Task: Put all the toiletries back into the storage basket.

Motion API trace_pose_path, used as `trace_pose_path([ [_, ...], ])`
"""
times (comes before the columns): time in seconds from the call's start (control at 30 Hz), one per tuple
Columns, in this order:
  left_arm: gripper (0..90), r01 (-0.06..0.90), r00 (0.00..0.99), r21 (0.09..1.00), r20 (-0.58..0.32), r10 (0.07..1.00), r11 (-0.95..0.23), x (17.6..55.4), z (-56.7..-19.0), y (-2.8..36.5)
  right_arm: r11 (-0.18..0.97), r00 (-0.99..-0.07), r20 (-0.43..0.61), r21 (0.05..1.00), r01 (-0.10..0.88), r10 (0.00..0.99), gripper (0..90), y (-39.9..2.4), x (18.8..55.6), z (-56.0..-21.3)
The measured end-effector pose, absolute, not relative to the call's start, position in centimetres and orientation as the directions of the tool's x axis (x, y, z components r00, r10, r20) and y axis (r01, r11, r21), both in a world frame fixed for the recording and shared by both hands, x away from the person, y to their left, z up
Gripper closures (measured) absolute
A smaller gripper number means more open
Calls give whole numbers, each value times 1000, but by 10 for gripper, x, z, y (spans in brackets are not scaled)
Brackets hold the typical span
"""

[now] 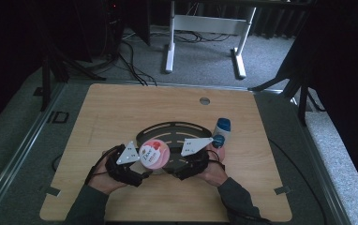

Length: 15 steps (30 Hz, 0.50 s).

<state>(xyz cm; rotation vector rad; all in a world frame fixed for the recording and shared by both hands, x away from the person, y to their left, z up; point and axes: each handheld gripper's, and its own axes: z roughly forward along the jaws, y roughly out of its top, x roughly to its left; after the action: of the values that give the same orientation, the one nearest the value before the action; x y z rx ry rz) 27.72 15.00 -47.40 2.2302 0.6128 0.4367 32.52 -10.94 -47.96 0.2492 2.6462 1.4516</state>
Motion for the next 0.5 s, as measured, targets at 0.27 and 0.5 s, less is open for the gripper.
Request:
trace_pose_path([
  [0.27,149,301,822,750,109,559,-589,285,-474,152,513,-977,-35,855,79,208,277,-106,329,-473],
  [0.5,150,318,816,753,92,571,-576,291,-480,153,503,-978,-17,859,92,208,277,-104,336,-472],
])
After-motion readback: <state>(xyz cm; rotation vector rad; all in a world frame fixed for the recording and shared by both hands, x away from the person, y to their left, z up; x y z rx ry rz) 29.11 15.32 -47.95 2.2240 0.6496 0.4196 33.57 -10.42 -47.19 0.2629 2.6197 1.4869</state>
